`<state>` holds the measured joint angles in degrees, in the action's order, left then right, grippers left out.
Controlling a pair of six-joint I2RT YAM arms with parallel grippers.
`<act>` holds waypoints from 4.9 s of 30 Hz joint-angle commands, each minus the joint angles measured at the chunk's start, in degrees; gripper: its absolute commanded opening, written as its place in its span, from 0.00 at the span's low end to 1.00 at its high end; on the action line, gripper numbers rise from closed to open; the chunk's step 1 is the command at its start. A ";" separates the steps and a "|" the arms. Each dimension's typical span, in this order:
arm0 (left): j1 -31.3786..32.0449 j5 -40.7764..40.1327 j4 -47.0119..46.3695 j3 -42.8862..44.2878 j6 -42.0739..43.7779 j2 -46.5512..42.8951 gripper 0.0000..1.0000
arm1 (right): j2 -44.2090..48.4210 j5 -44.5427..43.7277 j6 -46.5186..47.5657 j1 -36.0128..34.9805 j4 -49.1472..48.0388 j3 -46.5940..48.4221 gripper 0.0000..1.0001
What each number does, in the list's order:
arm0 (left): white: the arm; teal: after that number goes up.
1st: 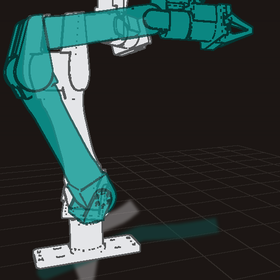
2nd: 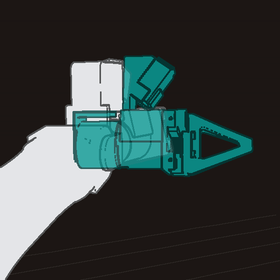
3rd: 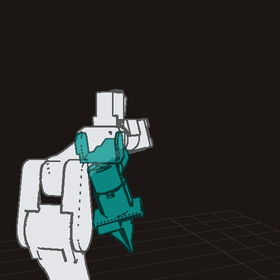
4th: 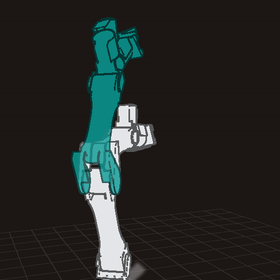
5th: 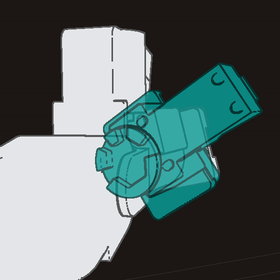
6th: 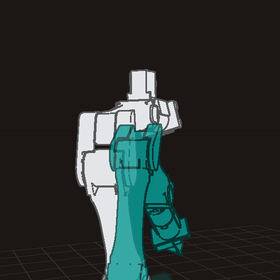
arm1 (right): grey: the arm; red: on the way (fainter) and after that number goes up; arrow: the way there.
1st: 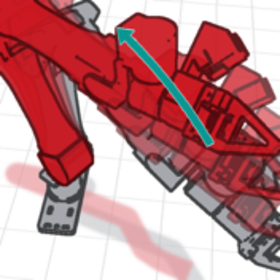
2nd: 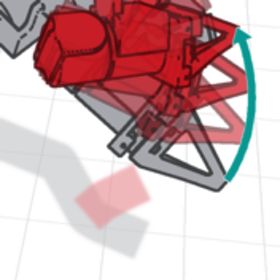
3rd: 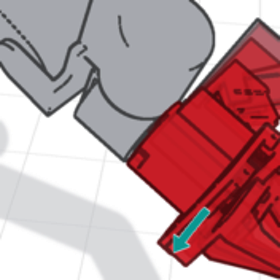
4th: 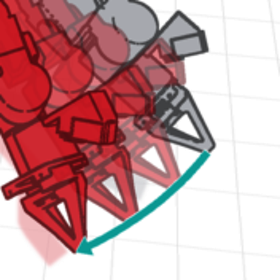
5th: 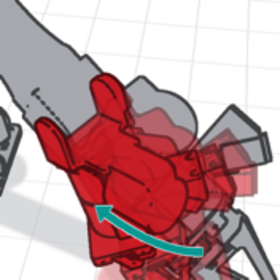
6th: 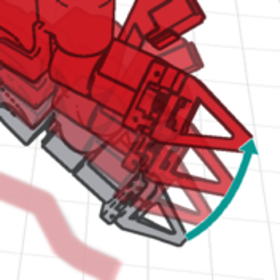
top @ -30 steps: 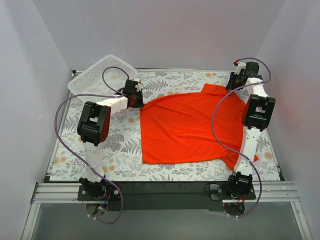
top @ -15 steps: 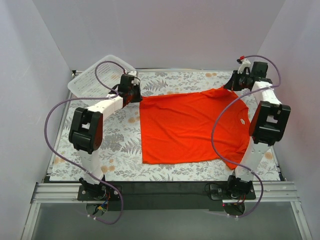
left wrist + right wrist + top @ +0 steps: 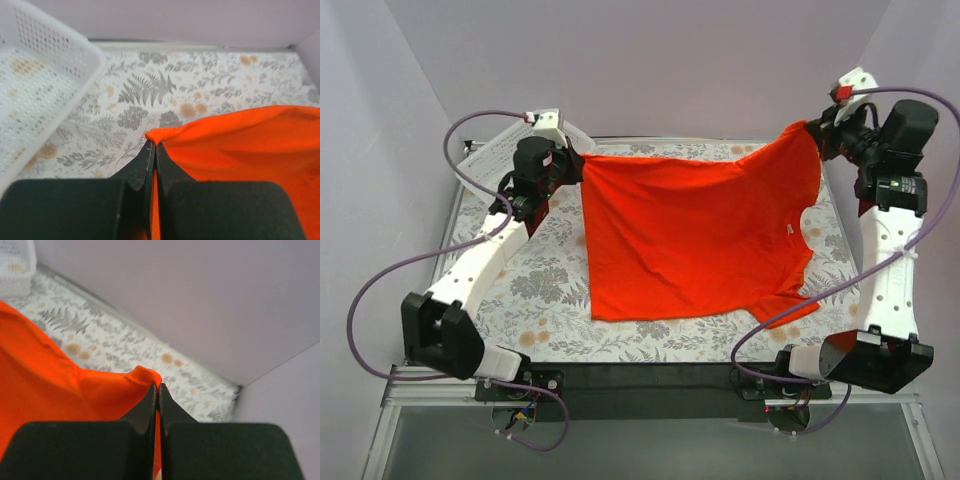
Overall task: Fold and stack the t-shirts
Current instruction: Flatten the tshirt out, then fold the tshirt
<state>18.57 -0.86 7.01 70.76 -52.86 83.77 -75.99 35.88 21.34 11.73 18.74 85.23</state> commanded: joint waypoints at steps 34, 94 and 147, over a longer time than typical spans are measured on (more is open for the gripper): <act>-0.02 -7.75 -3.48 -2.01 0.13 -37.02 0.00 | 10.33 -1.90 -10.53 3.48 -5.20 26.34 0.01; -1.17 -24.89 -34.86 7.29 20.69 35.59 0.00 | -34.67 -0.38 -7.02 -8.12 -33.95 2.06 0.01; -0.81 -21.02 -63.87 -11.26 40.82 33.65 0.00 | -18.76 23.97 0.63 0.05 -32.63 -20.19 0.01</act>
<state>17.76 -21.17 -53.36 60.25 -14.33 117.19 -97.47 57.98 21.02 11.22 -13.39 65.39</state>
